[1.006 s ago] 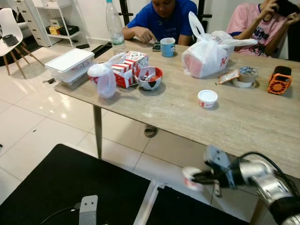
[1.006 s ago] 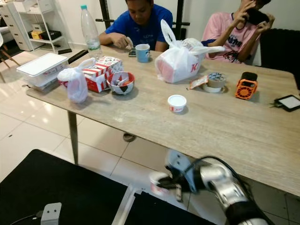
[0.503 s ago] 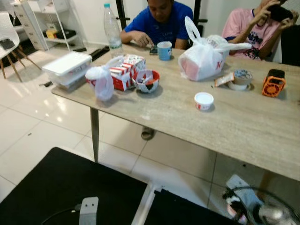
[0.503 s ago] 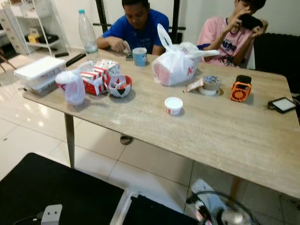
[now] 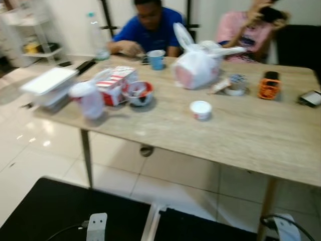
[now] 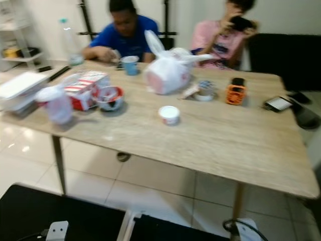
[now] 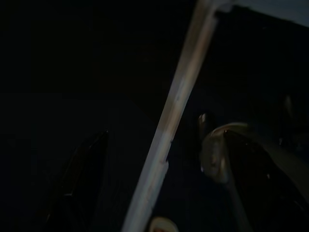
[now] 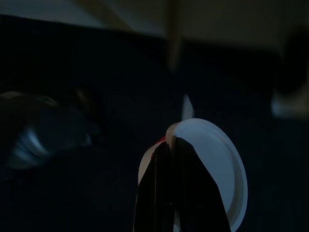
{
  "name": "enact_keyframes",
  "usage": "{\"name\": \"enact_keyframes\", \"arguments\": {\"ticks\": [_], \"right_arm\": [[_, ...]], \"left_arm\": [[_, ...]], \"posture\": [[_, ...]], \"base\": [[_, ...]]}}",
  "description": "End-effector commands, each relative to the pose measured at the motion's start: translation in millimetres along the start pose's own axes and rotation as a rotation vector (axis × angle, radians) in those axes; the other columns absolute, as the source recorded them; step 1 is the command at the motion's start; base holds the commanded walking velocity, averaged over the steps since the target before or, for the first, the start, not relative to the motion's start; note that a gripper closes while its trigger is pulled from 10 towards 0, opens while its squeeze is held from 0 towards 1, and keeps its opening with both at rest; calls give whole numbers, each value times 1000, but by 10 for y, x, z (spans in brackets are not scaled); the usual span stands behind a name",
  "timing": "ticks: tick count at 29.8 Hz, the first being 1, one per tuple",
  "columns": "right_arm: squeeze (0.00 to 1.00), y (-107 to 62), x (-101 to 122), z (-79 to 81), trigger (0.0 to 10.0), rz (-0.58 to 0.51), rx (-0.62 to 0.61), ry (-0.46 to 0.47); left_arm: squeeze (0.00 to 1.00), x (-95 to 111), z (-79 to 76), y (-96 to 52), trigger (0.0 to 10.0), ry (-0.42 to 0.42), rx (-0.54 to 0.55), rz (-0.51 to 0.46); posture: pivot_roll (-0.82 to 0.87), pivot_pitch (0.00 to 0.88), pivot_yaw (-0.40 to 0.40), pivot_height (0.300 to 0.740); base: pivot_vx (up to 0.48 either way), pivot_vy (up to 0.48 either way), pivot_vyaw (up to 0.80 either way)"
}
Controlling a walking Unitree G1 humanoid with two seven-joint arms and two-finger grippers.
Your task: Restocking fridge
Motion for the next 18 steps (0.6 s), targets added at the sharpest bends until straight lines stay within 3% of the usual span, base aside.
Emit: {"name": "enact_keyframes", "arguments": {"ticks": [1, 9, 18], "right_arm": [[0, 7, -46, 87, 10000, 19, 5, 12], [0, 5, -178, 130, 10000, 76, -30, 17], [0, 5, -160, 97, 10000, 78, -51, 21]], "left_arm": [[0, 23, 25, -1, 10000, 24, 6, -2], [0, 69, -8, 9, 10000, 49, 2, -13], [0, 104, -83, 23, 10000, 111, -5, -18]], "posture": [[-97, 0, 55, 740], [-106, 0, 63, 740], [-121, 0, 67, 740]], "base": [[0, 0, -775], [0, 0, -775], [0, 0, -775]]}}
Point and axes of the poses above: a point about 5 cm out from each wrist's last joint towards the gripper, its own y axis pointing out of the wrist towards the gripper, its own x axis along the axis of the wrist's last joint, z = x × y, the point moved 5 cm from there along y, pointing out of the wrist towards the gripper, and after that the axes turned 14 degrees about -y, right-handed, at the moved point
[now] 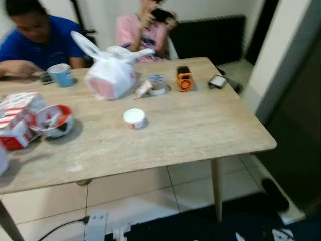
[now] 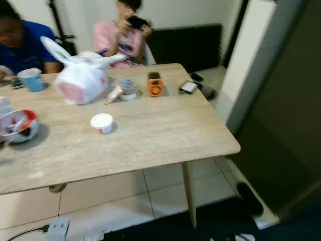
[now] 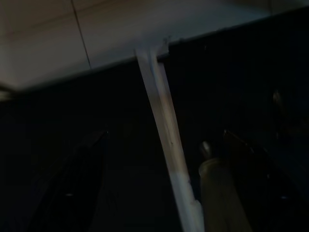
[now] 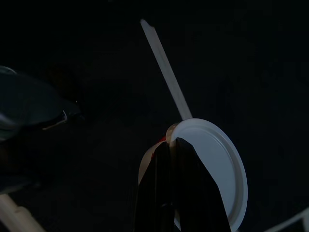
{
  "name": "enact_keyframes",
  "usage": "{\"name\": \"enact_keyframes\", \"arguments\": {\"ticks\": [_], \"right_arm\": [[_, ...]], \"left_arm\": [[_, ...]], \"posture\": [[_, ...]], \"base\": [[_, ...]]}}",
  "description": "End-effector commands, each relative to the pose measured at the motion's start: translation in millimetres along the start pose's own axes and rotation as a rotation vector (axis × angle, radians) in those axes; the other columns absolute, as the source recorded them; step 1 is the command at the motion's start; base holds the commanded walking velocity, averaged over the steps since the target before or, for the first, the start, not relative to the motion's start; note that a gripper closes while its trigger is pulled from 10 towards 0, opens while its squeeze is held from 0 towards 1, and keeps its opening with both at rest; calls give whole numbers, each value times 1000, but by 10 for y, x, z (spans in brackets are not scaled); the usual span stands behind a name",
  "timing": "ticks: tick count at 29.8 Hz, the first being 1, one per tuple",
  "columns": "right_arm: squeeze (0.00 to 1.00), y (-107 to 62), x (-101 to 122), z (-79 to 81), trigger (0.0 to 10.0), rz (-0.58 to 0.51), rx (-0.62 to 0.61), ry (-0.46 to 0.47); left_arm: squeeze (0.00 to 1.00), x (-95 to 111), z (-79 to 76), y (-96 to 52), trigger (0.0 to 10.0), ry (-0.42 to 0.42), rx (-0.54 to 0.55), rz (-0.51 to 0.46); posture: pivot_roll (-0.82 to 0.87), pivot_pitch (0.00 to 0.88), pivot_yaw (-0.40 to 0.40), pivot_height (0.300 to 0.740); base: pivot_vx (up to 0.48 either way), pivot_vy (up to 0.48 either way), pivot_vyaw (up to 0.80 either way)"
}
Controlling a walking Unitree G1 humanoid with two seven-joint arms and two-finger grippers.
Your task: Restocking fridge
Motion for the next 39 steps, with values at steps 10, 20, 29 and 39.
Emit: {"name": "enact_keyframes", "arguments": {"ticks": [10, 20, 29, 39], "right_arm": [[0, 1, 94, 5, 10000, -25, -6, -28], [0, 4, 165, 191, 10000, -31, 40, -98], [0, -12, 468, 314, 10000, -111, 58, -201], [0, -15, 413, 396, 10000, -114, 103, -379]], "left_arm": [[0, -113, 3, -14, 10000, 63, 1, 29], [0, -99, 272, -54, 10000, -61, 79, 8], [0, -88, 470, -91, 10000, -129, 138, 2], [0, -455, 674, -205, 10000, -309, 205, 62]], "posture": [[-115, 0, 67, 740], [-42, 0, 42, 740], [-30, 0, 52, 740], [8, 0, 23, 740]], "base": [[0, 0, -775], [0, 0, -775], [0, 0, -775], [0, -190, -154]]}}
Point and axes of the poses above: a point about 5 cm out from each wrist's last joint towards the gripper, its own y axis pointing out of the wrist towards the gripper, its own x axis along the axis of the wrist's last joint, z = x × y, the point moved 5 cm from there along y, pointing out of the wrist towards the gripper, and after that the axes turned 14 degrees about -y, right-handed, at the moved point
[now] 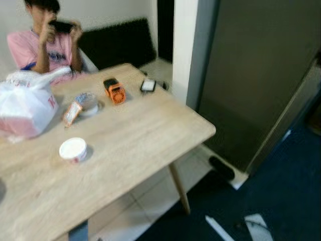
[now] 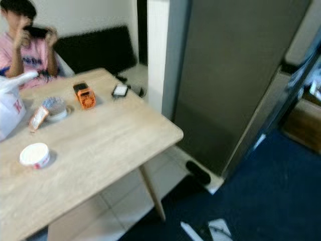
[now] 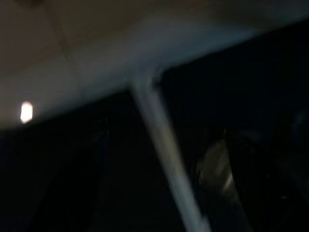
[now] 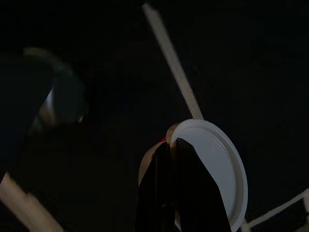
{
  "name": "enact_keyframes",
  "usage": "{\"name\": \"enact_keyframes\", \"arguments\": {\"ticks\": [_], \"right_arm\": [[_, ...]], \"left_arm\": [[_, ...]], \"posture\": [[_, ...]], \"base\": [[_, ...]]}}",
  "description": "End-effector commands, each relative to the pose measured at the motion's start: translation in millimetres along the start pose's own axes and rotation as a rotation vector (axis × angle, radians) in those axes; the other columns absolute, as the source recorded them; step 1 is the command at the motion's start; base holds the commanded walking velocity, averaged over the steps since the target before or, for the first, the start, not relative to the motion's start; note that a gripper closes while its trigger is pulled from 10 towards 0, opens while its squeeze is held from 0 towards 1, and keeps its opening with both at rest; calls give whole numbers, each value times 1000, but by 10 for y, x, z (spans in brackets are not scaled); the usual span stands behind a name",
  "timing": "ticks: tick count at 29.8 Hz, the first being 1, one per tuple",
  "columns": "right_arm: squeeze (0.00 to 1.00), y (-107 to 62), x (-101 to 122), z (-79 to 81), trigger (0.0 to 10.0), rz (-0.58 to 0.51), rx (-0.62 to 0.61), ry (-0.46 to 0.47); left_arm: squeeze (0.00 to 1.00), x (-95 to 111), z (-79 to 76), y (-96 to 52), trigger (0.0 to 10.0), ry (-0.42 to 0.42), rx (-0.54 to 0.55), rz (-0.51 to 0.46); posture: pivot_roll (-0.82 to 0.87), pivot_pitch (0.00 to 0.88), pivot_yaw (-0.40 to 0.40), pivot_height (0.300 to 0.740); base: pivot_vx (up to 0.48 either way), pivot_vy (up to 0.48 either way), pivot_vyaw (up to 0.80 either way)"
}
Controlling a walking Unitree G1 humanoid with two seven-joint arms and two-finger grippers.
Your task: Restocking fridge
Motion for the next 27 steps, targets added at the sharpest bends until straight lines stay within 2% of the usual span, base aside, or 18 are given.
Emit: {"name": "enact_keyframes", "arguments": {"ticks": [1, 2, 4, 6, 8, 15, 19, 27], "right_arm": [[0, 1, 116, -23, 10000, -36, -3, -3], [0, -1, 161, -68, 10000, -48, -17, 38], [0, -2, 179, -84, 10000, -54, -20, 51], [0, -4, 239, -96, 10000, -69, -19, 39], [0, -7, 351, -90, 10000, -98, -6, -13], [0, -9, 499, -20, 10000, -128, 11, -33], [0, -3, 462, 58, 10000, -117, 31, -30], [0, 4, 369, 129, 10000, -96, 50, -27]], "left_arm": [[0, 68, -7, 8, 10000, -10, 2, -9], [0, 33, -45, 11, 10000, 8, -5, 6], [0, 31, -59, 13, 10000, 12, -9, 8], [0, 85, -106, 20, 10000, 17, -20, -7], [0, 220, -195, 34, 10000, 9, -40, -44], [0, 296, -271, 42, 10000, 16, -59, -56], [0, 198, -268, 38, 10000, 19, -58, -35], [0, 137, -228, 33, 10000, 15, -48, -18]], "posture": [[7, 0, 28, 740], [16, 0, 31, 740], [17, 0, 28, 740], [19, 0, 20, 740], [23, 0, 15, 740], [10, 0, 24, 740], [12, 0, 21, 740], [12, 0, 24, 740]], "base": [[0, -442, 0], [0, -439, 0], [0, -439, 0], [0, -435, 0], [0, -439, 0], [0, -439, 0], [0, -439, 0], [0, -441, 0]]}}
Point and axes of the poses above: a point about 5 cm out from each wrist's last joint towards the gripper, its own y axis pointing out of the wrist towards the gripper, its own x axis along the axis of the wrist's last joint, z = x × y, the point moved 5 cm from there along y, pointing out of the wrist towards the gripper, and after that the axes turned 14 degrees about -y, right-handed, at the moved point
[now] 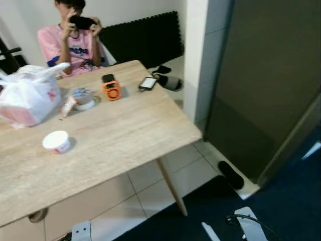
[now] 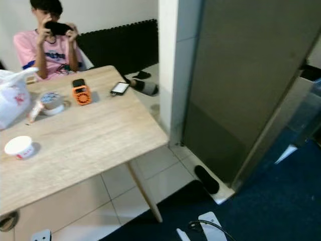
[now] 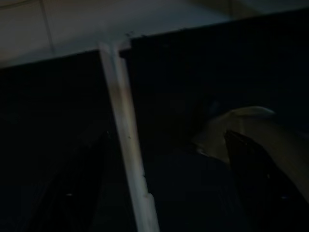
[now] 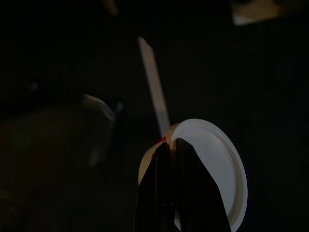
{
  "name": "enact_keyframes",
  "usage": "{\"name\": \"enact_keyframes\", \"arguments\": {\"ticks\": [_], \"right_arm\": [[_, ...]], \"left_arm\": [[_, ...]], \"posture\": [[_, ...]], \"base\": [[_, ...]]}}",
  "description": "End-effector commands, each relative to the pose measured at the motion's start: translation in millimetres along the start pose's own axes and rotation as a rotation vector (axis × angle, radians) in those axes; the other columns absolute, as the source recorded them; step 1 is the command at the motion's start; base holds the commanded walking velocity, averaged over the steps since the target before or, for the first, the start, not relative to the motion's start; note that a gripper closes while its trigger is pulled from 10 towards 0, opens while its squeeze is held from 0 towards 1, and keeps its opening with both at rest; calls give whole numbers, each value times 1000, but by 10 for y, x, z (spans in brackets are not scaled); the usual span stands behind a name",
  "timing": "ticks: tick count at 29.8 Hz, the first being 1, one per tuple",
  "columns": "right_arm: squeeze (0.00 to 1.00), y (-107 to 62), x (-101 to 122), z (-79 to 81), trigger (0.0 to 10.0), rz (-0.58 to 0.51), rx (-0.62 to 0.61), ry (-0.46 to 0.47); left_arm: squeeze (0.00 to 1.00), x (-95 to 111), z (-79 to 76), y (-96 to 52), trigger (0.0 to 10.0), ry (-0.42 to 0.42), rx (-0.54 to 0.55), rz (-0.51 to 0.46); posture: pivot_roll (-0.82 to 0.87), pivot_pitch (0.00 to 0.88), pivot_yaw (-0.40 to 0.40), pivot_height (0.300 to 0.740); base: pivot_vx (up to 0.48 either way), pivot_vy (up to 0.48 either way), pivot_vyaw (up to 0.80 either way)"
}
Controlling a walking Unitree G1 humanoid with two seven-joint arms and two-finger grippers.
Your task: Restocking fridge
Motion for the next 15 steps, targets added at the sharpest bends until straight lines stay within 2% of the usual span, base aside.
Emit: {"name": "enact_keyframes", "arguments": {"ticks": [1, 5, 9, 15], "right_arm": [[0, 7, 82, 56, 10000, -23, 14, 10], [0, 8, 87, 59, 10000, -24, 14, 10], [0, 8, 212, 50, 10000, -64, 25, 24], [0, 7, 240, 53, 10000, -71, 30, 12]], "left_arm": [[0, 3, 51, -5, 10000, 12, 12, 3], [0, 6, 55, -6, 10000, 12, 12, 2], [0, 83, 32, 1, 10000, 15, 2, -16], [0, 131, -11, 9, 10000, 17, -9, -27]], "posture": [[11, 0, 27, 740], [11, 0, 28, 740], [12, 0, 24, 740], [9, 0, 26, 740]], "base": [[0, -442, 0], [0, -442, 0], [0, -442, 719], [0, -442, 775]]}}
Point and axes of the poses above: a point about 5 cm out from each wrist's last joint towards the gripper, its own y axis pointing out of the wrist towards the gripper, its own x axis along the axis of the wrist's last joint, z = x × y, the point moved 5 cm from there along y, pointing out of the wrist towards the gripper, and after that the axes turned 14 degrees about -y, right-handed, at the moved point
